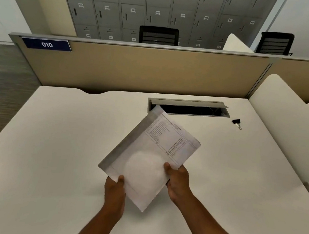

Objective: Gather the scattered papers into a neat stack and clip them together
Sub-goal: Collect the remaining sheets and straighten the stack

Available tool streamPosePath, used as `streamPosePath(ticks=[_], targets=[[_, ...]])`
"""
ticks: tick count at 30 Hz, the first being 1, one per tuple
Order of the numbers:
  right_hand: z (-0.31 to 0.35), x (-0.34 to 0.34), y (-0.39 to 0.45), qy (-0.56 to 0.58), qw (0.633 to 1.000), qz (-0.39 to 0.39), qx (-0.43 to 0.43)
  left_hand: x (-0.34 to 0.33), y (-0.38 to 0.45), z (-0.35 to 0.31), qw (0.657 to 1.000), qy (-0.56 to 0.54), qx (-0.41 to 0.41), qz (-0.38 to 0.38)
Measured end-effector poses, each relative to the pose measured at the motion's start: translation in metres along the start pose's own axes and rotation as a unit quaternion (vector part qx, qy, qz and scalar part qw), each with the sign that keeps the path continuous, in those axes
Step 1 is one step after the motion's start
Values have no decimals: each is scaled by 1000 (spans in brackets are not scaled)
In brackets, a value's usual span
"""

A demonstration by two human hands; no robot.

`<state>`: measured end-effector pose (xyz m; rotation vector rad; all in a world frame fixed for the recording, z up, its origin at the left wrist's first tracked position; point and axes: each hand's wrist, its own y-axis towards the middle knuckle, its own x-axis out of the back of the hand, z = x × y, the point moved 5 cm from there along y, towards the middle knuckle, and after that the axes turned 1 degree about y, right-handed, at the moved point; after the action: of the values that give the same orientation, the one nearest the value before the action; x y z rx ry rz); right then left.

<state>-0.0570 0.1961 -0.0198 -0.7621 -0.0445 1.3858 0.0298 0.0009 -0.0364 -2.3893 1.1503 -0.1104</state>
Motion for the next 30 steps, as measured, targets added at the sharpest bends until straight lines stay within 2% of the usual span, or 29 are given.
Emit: streamPosePath(ticks=[3, 6, 8, 10, 12, 14, 20, 25, 30], targets=[[15, 6, 6, -83, 996, -12, 29, 12, 7, 3, 999, 2, 35, -36], [25, 13, 9, -169, 985, -6, 34, 22, 22, -25, 990, 117, -32, -67], [32, 17, 10, -204, 978, 11, 32, 16, 34, -54, 965, 235, -111, -35], [37, 17, 12, -228, 973, 33, 26, -2, 43, -76, 942, 304, -136, 48], [41, 16, 12, -241, 969, 53, 22, -24, 48, -83, 927, 332, -108, 138], [45, 15, 14, -254, 964, 68, 24, -37, 50, -80, 921, 344, -85, 159], [34, 23, 43, -327, 944, 22, -26, -39, 60, -48, 934, 344, -62, 66], [18, 30, 66, -412, 910, -15, -32, -38, 76, -16, 939, 337, 28, 66], [8, 28, 75, -503, 864, -34, -11, -42, 83, -4, 927, 369, 37, 53]])
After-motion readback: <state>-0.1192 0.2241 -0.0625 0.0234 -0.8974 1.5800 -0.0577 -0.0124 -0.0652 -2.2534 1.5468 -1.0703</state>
